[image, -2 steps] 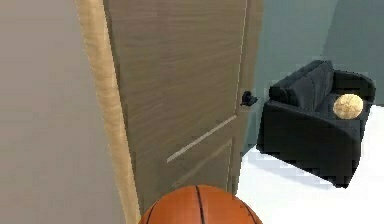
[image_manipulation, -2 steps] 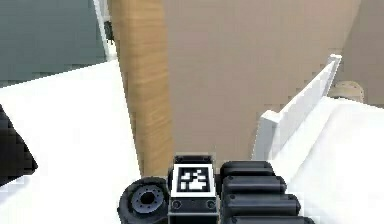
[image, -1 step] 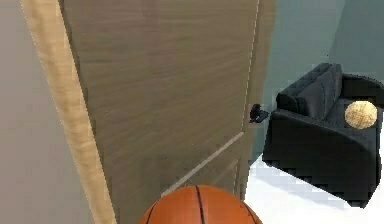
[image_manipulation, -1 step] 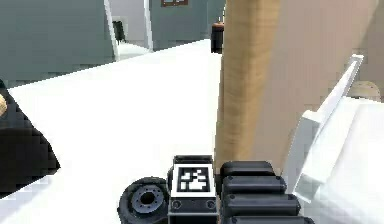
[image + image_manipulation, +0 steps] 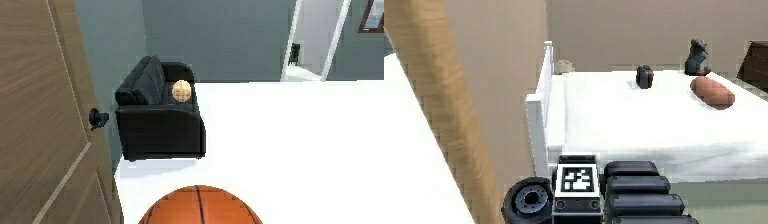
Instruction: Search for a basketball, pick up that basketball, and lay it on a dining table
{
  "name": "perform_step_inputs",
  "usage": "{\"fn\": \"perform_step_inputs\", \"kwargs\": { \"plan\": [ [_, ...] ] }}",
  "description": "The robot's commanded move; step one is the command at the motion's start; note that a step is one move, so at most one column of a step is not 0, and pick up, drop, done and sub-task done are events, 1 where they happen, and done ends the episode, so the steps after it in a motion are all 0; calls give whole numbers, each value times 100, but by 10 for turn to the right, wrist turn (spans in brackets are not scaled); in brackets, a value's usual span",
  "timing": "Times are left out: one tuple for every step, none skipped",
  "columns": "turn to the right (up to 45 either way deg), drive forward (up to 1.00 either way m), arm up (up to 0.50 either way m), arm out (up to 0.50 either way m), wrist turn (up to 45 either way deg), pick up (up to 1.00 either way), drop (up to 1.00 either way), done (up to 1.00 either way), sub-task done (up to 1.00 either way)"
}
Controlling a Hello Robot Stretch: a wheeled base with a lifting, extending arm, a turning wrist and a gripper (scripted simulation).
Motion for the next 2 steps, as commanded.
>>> {"fn": "perform_step_inputs", "kwargs": {
  "plan": [
    [60,0,0,0,0,0,0,0,0],
    [0,5,0,0,0,0,0,0,0]
  ]
}}
